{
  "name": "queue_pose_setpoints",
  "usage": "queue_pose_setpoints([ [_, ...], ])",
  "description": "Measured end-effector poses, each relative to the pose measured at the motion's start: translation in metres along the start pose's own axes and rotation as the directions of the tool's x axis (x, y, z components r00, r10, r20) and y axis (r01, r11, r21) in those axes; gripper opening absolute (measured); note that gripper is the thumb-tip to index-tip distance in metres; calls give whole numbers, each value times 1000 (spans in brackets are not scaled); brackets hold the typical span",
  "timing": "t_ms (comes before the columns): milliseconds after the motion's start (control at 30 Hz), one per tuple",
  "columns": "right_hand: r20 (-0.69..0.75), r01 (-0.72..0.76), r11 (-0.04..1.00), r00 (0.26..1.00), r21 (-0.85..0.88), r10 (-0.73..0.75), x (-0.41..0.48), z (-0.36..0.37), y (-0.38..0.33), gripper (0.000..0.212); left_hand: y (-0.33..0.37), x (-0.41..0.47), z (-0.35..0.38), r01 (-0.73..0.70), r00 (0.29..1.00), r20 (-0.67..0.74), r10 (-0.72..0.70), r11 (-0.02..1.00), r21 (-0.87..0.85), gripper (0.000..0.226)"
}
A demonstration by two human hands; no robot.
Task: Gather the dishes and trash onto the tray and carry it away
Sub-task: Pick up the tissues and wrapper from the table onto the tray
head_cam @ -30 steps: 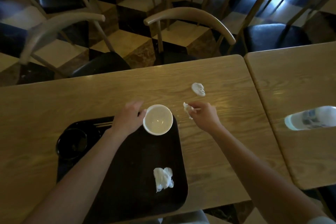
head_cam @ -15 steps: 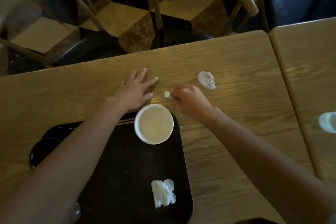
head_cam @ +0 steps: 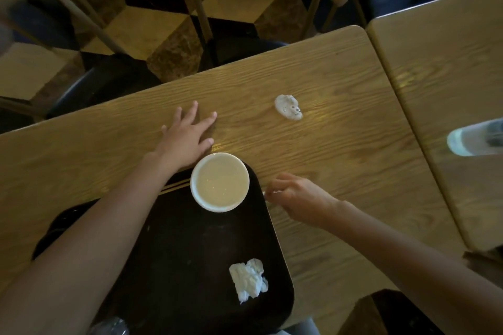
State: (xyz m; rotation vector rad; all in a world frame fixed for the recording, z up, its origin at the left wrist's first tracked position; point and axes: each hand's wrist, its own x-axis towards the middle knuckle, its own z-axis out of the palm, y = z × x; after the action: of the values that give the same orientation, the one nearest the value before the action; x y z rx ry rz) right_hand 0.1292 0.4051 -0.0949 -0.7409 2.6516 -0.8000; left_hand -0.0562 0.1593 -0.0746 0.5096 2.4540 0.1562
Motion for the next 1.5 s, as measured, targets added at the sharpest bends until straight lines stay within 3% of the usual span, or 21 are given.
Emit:
queue_pose_setpoints([
  [100, 74, 5, 1000, 997, 11, -6, -7, -6, -1, 33, 2, 1, -1, -7, 999, -40, 9, 998, 58, 69],
  [200, -99, -98, 990, 989, 97, 108, -4, -24, 10, 24, 4, 4, -6, -67, 993, -85, 77, 991, 113, 71],
  [267, -318, -214, 966, 914, 146, 250, 6, -43, 27, 18, 6, 10, -11, -133, 983, -108, 149, 981, 138, 68],
  [367, -561, -367, 909, 718, 197, 412, 28, -71, 57, 15, 19, 25, -18, -190, 968, -151, 202, 978, 89, 59],
  [433, -614, -445, 867, 626, 224, 480, 41, -87, 80, 18, 31, 40, -21, -233, 953, -172, 248, 967, 99, 58],
  [500, -595, -518, 826, 599, 222, 536, 53, -97, 103, 23, 43, 56, -21, -268, 944, -157, 289, 953, 140, 60],
  [567, -558, -560, 805, 613, 193, 560, 64, -104, 122, 25, 55, 76, -18, -285, 942, -116, 316, 931, 227, 63],
  [667, -501, -539, 835, 697, 105, 513, 83, -109, 137, 25, 63, 105, -13, -273, 942, -104, 319, 909, 316, 64],
  [800, -445, -449, 893, 793, 37, 417, 90, -105, 127, 22, 54, 116, 3, -276, 917, -184, 352, 898, 342, 62],
  [967, -242, -311, 948, 916, 72, 319, 67, -82, 93, 24, 50, 122, 10, -286, 885, -264, 383, 896, 340, 60],
  [1067, -185, -300, 947, 930, 114, 317, 65, -91, 90, 17, 47, 125, 13, -270, 882, -298, 366, 909, 316, 61],
  [1233, -478, -369, 916, 783, 157, 398, 89, -122, 124, 19, 47, 127, 17, -249, 884, -314, 346, 918, 310, 61],
  [1367, -365, -340, 939, 868, 56, 336, 114, -112, 128, 19, 47, 127, 17, -250, 879, -325, 349, 918, 307, 61],
  [1500, -168, -166, 986, 971, 33, 169, 95, -105, 117, 16, 49, 125, 15, -260, 873, -334, 357, 918, 300, 60],
])
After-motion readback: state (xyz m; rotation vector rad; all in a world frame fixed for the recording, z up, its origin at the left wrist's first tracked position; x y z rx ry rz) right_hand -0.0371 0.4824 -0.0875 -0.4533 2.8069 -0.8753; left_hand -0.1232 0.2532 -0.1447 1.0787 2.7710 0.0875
